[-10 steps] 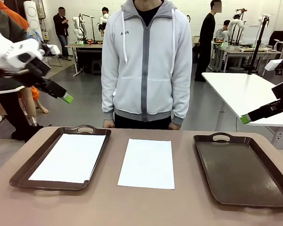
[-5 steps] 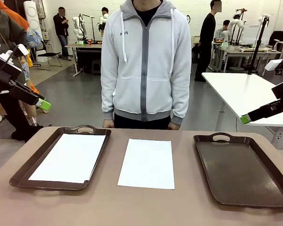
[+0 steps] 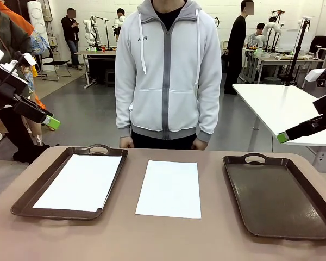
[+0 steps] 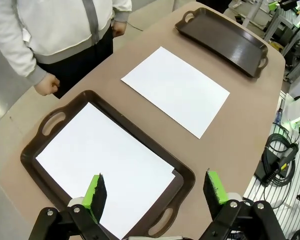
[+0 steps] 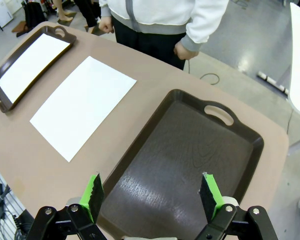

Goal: Sort the A4 documents.
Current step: Receive the A4 Paper.

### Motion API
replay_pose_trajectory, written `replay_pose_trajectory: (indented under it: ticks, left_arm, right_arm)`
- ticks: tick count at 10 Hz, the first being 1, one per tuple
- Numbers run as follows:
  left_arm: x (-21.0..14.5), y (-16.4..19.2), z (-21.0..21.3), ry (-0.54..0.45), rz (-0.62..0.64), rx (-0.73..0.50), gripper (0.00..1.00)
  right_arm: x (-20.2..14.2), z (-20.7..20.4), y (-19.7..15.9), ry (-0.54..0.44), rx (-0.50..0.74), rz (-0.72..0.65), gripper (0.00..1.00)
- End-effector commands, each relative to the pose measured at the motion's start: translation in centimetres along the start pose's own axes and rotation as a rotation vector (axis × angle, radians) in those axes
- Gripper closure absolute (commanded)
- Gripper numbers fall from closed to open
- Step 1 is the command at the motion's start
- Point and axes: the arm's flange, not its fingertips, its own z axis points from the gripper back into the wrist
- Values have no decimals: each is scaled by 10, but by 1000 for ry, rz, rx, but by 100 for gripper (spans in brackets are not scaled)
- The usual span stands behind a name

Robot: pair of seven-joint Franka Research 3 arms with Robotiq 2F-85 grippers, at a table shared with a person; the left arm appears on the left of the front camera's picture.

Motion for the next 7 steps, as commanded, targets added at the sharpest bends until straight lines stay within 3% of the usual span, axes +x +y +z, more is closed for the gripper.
replay_pose_trajectory:
  ticks: [1,7]
  left_arm:
    - [-1,5,2,-11,31,3,0]
    - [0,0,0,0,0,0,0]
  right_arm:
    - [0,-1,0,0,6,-1,0]
    - [0,-1,0,0,6,-1,0]
